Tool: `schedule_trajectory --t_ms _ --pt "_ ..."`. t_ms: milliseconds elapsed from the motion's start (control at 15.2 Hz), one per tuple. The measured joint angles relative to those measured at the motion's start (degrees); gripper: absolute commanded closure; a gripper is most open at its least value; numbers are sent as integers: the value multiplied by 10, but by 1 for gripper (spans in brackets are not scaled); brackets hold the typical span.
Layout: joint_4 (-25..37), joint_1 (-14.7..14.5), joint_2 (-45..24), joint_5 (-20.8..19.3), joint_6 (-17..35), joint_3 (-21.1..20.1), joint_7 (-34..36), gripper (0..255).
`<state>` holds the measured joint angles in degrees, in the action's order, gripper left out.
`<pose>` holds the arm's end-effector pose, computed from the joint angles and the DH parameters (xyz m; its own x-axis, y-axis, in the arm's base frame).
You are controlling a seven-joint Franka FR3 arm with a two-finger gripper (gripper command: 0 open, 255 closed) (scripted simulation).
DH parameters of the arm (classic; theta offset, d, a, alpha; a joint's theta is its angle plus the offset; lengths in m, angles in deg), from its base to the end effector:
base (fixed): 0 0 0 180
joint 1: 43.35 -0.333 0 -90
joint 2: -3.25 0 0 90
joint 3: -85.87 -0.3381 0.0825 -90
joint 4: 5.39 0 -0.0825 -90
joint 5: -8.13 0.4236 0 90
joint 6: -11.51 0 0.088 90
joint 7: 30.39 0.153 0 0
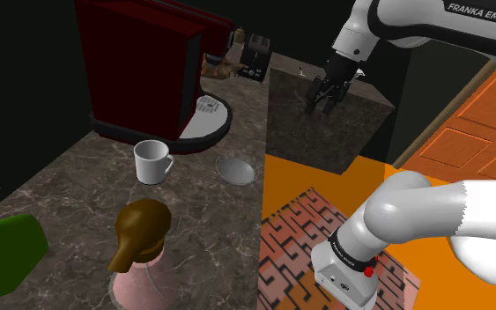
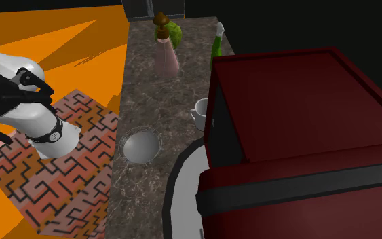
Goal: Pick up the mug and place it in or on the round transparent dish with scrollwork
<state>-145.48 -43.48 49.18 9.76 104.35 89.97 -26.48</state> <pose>0.3270 -0.0211 0.5236 0.9929 -0.1154 -0.0298 -0.1175 -0.9900 -0.0778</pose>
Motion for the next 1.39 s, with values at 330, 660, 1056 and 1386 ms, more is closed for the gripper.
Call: schedule_trajectory --t_ms 330,660,1056,1386 --pt "0 -16 -28 22 30 -39 39 0" --pt "17 -37 -96 48 86 -97 97 0" --pt "53 -55 -187 61 146 -164 168 0" --pt "99 -63 -274 51 187 -214 231 0"
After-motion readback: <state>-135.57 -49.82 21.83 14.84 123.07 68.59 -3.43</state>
